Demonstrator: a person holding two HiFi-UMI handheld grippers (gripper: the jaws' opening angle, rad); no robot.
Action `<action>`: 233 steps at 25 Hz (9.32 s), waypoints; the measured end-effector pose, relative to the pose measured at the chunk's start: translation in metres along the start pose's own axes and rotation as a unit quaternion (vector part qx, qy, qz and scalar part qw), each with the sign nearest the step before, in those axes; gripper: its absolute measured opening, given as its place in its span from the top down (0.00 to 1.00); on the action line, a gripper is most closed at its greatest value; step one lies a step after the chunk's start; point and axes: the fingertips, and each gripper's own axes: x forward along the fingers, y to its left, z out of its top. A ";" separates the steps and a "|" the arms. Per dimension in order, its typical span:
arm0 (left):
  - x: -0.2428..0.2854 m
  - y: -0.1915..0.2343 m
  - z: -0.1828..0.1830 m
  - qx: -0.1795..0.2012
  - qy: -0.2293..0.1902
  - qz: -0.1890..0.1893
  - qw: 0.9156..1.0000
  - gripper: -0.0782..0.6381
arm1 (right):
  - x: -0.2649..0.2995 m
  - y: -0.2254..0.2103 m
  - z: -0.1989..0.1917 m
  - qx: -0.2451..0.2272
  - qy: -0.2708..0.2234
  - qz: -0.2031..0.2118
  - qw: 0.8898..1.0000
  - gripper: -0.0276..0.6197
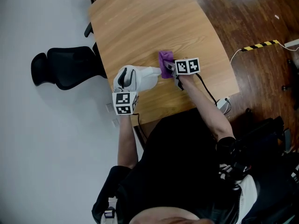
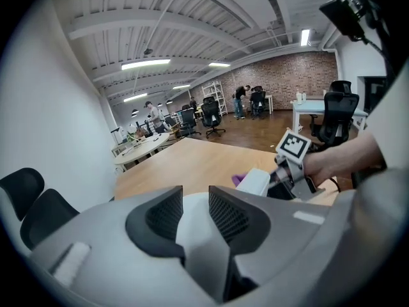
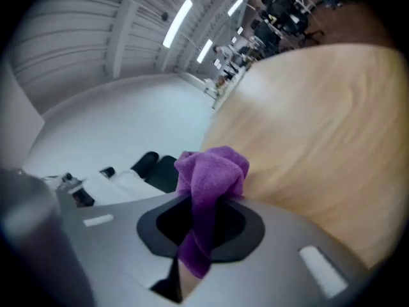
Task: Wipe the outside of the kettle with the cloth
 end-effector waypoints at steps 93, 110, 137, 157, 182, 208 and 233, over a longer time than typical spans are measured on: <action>-0.006 -0.022 -0.002 0.015 -0.061 -0.042 0.997 0.87 | 0.018 0.028 -0.021 0.073 -0.024 0.071 0.994 0.89; -0.011 -0.007 -0.005 -0.034 -0.051 0.001 0.998 0.87 | 0.040 0.008 -0.016 0.023 0.039 0.035 0.998 0.89; 0.023 0.018 -0.005 -0.085 -0.010 -0.048 0.995 0.89 | -0.008 0.131 0.022 0.062 -0.130 0.264 0.954 0.89; 0.018 0.015 -0.011 -0.060 -0.033 -0.040 0.997 0.89 | 0.033 0.097 0.041 0.029 -0.058 0.203 0.977 0.89; 0.014 -0.003 -0.006 -0.045 0.028 -0.269 0.962 0.88 | 0.009 0.082 -0.008 0.093 -0.054 0.177 0.978 0.89; -0.012 -0.009 -0.015 -0.075 0.008 -0.036 0.997 0.88 | -0.005 0.061 0.011 0.091 -0.092 0.130 0.983 0.89; -0.008 0.002 -0.032 -0.169 0.047 -0.069 0.982 0.89 | 0.043 0.083 0.002 0.013 0.047 0.176 0.983 0.89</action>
